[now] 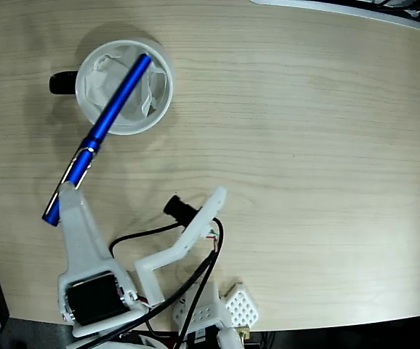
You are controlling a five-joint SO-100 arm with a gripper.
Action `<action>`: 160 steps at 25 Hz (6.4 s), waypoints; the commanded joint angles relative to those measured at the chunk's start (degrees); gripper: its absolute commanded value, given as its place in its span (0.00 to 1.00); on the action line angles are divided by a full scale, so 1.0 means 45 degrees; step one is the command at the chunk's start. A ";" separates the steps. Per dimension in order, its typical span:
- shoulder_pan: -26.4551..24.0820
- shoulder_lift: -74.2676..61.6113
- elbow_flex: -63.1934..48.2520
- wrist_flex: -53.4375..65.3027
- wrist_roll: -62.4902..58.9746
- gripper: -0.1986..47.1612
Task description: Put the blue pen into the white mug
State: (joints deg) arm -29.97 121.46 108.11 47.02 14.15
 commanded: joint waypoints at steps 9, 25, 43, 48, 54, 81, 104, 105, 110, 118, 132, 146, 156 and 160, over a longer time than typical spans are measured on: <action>-0.1035 0.0645 0.0391 0.0059 0.2324 0.00; -0.0273 -0.0410 0.0488 0.0117 0.4512 0.00; 0.0352 -0.2305 0.0371 -0.1211 0.4961 0.36; 0.0605 -0.2324 0.0371 -0.1816 0.4922 0.46; 0.0898 -0.0781 0.0488 -0.1914 0.4883 0.29; 0.6680 1.0176 1.2949 -0.4805 -0.4766 0.01; 0.5996 1.5508 1.3965 0.4414 -0.1699 0.01; 0.5957 1.5645 1.3984 0.4570 -0.1699 0.01; 0.6016 1.5918 1.4004 0.5039 -0.1699 0.01; 0.5996 1.5918 1.4004 0.5078 -0.1699 0.01; 0.5996 1.5918 1.4004 0.5078 -0.1699 0.01; 0.5996 1.5918 1.4004 0.5078 -0.1699 0.01; 0.5996 1.5918 1.4004 0.5078 -0.1699 0.01; 0.5996 1.5918 1.4004 0.5078 -0.1699 0.01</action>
State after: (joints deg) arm -2.29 189.23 170.86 67.59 5.45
